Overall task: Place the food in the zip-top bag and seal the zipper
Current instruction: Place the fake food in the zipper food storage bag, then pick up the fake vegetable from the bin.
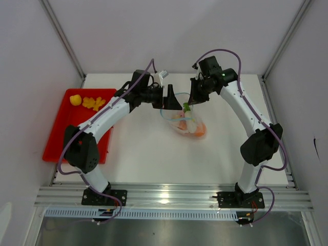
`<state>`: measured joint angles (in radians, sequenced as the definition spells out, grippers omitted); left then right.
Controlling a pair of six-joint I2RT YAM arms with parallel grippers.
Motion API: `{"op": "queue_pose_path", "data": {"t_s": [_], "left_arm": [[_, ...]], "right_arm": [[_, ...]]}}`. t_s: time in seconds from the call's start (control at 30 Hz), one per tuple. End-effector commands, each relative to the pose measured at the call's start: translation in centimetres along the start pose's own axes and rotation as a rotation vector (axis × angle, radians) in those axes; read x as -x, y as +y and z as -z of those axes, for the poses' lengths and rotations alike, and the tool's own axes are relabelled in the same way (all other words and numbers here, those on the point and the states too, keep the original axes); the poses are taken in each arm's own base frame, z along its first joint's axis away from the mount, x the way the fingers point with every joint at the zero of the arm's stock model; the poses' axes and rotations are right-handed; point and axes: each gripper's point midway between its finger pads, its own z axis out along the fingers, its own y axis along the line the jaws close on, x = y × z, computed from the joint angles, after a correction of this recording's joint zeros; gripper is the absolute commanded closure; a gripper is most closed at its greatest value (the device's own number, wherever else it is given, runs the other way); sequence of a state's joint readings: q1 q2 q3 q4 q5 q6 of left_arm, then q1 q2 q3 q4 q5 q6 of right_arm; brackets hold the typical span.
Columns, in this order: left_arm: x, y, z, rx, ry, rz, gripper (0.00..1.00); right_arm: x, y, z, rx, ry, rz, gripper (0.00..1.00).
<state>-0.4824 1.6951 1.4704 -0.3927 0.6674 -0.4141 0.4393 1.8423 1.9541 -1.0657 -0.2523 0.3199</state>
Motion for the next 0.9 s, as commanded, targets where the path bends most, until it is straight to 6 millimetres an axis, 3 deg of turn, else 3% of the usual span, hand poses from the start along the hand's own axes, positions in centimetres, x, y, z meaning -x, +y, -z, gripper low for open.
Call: {"op": "queue_pose_path", "data": {"t_s": [0.0,0.17,0.23,0.37,0.4,0.5,0.63,0.67,0.73,0.83,0.87], "left_arm": [[2.0,-2.4,0.6,-0.064,-0.051,-0.099,0.00],[2.2,-4.6,1.8,-0.161,-0.081,-0.194,0.01],[2.4,-4.6,2.8,-0.157,-0.111,-0.202,0.00],[4.2,-2.0,6.3,-0.094,-0.242,-0.114,0.01],[5.1,0.1,7.7,-0.046,-0.294,-0.085,0.01],[7.2,3.1,11.6,0.101,-0.438,-0.058,0.00],[7.5,8.2,15.1,0.407,-0.538,-0.097,0.00],[8.0,10.3,17.0,0.548,-0.593,-0.081,0.01],[7.5,13.5,19.3,0.686,-0.598,-0.051,0.00],[5.9,17.7,21.1,0.774,-0.574,0.092,0.01],[5.6,19.6,22.9,0.799,-0.587,0.153,0.01]], "right_arm": [[0.8,1.0,1.6,0.027,-0.041,0.005,1.00],[0.5,0.7,1.5,0.025,-0.035,0.002,1.00],[0.4,0.7,1.4,0.027,-0.030,0.000,1.00],[0.0,0.5,1.4,0.023,-0.014,-0.001,1.00],[-0.1,0.6,1.4,0.024,-0.010,0.000,1.00],[-0.5,0.5,1.3,0.022,0.000,0.003,1.00],[-0.8,0.3,1.4,0.012,0.008,0.013,1.00],[-0.8,0.2,1.6,0.007,0.006,0.012,1.00],[-1.0,-0.1,1.7,-0.006,0.008,0.004,1.00],[-1.5,-0.3,1.6,-0.011,0.021,-0.004,1.00],[-1.7,-0.4,1.5,-0.012,0.027,-0.004,1.00]]}}
